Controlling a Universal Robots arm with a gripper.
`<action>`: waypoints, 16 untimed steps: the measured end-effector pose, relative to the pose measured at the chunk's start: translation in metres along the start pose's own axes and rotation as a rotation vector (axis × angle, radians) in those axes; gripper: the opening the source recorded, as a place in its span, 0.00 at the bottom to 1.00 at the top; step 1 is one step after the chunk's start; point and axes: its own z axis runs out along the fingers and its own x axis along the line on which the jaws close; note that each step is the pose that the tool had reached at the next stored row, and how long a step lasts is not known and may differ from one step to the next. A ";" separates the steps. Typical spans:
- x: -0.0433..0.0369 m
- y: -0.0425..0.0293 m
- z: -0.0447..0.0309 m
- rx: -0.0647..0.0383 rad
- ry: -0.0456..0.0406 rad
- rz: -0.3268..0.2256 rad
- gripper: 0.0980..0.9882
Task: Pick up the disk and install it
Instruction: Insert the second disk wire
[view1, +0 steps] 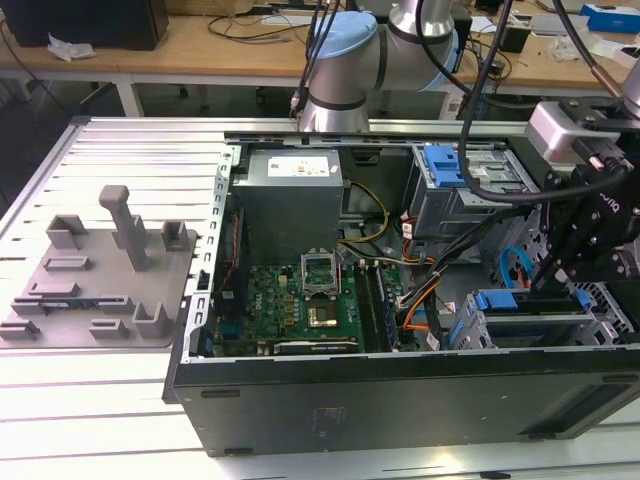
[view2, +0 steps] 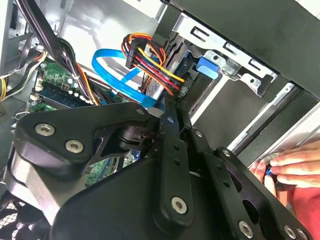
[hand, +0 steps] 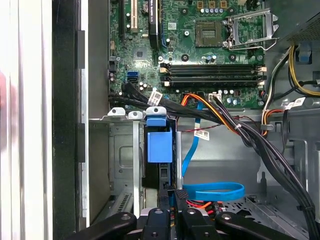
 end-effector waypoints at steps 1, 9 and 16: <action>0.0000 0.0000 0.0002 0.000 -0.0001 0.000 0.07; -0.0001 -0.0001 0.0031 0.000 -0.0009 -0.002 0.07; -0.0001 -0.0002 0.0055 0.000 -0.0007 -0.002 0.07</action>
